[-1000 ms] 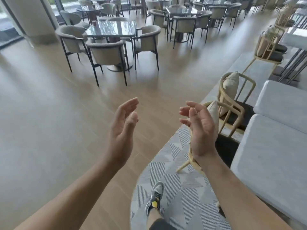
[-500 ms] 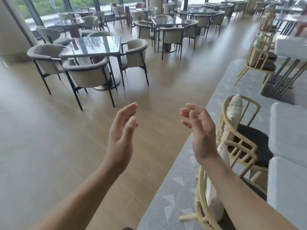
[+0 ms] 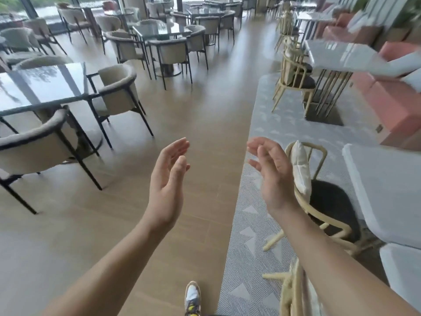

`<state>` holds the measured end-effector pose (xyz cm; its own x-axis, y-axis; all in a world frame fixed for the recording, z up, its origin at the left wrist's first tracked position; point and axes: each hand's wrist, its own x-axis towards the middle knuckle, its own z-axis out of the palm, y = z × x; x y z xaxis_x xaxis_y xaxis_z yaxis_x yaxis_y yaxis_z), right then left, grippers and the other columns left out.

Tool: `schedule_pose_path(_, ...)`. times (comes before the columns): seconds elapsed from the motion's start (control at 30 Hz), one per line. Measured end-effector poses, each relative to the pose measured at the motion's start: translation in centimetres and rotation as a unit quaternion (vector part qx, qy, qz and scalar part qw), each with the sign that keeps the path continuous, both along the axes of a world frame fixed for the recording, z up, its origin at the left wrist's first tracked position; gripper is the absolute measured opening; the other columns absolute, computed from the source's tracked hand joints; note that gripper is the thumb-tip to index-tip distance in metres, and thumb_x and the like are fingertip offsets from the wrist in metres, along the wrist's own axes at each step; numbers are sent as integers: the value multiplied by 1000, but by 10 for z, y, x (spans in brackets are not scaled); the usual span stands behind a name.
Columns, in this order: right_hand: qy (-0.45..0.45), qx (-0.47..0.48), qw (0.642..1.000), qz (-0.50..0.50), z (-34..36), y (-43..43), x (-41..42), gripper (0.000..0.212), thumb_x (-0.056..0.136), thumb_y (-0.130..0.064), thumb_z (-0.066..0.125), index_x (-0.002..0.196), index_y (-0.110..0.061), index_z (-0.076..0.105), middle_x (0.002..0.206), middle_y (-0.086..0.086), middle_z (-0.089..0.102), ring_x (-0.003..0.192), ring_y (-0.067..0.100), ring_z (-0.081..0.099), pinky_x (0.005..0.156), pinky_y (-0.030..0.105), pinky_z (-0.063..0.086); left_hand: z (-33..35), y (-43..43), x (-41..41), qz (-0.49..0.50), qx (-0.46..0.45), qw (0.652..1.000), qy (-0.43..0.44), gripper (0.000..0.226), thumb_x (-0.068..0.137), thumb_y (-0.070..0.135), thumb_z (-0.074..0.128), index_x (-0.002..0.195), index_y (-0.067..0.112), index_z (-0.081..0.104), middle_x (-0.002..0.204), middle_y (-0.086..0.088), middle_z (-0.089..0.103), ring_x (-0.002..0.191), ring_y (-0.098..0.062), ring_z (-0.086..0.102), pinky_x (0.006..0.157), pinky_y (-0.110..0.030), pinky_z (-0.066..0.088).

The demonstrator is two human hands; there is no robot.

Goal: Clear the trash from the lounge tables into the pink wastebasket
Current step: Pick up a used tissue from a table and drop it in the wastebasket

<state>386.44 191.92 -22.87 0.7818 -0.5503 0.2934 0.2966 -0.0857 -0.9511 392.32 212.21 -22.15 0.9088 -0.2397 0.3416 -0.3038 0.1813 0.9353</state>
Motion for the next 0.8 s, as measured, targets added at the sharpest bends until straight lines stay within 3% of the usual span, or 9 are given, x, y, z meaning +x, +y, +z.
schedule_pose_path(0.1, -13, -9, 999, -28, 8, -24, 64, 43, 99, -42, 57, 127, -12, 66, 113, -18, 75, 120, 9, 68, 103, 33, 55, 10, -28, 78, -38, -1, 999, -8, 45, 92, 49, 50, 131, 28, 60, 140, 2, 66, 136, -9, 59, 107, -36, 53)
schedule_pose_path(0.2, -19, 3, 998, -57, 16, -49, 119, 50, 94, -50, 59, 127, -14, 66, 115, -12, 75, 121, 10, 68, 102, 32, 56, 14, -57, 145, -62, -3, 998, -2, 47, 93, 48, 50, 133, 26, 60, 140, 1, 66, 136, -11, 58, 106, -38, 53)
schedule_pose_path(0.33, -11, 10, 996, -90, 10, -86, 189, 41, 99, -37, 56, 129, -10, 65, 120, -2, 73, 121, 15, 68, 101, 35, 56, 11, -95, 229, -93, -3, 996, 4, 46, 93, 48, 51, 133, 27, 60, 139, 3, 67, 136, -10, 59, 107, -38, 53)
schedule_pose_path(0.47, 4, 12, 994, -108, -6, -134, 263, 44, 100, -35, 55, 131, -6, 65, 121, -1, 74, 123, 17, 68, 104, 39, 57, 1, -151, 319, -108, -5, 994, 11, 45, 92, 48, 52, 132, 28, 60, 137, 4, 68, 135, -10, 59, 105, -38, 53)
schedule_pose_path(0.63, 13, 9, 994, -104, -21, -219, 373, 32, 100, -38, 53, 124, -21, 66, 118, -12, 75, 123, 13, 67, 104, 41, 57, -10, -237, 436, -111, -2, 994, 4, 41, 94, 46, 51, 132, 31, 61, 139, 2, 68, 137, -12, 59, 105, -40, 54)
schedule_pose_path(0.8, 3, -6, 995, -98, -6, -313, 495, 43, 96, -54, 56, 125, -24, 66, 119, -14, 75, 123, 13, 68, 102, 38, 57, 3, -323, 551, -99, -7, 995, 4, 44, 94, 46, 52, 133, 29, 62, 136, 3, 69, 135, -12, 60, 105, -41, 54)
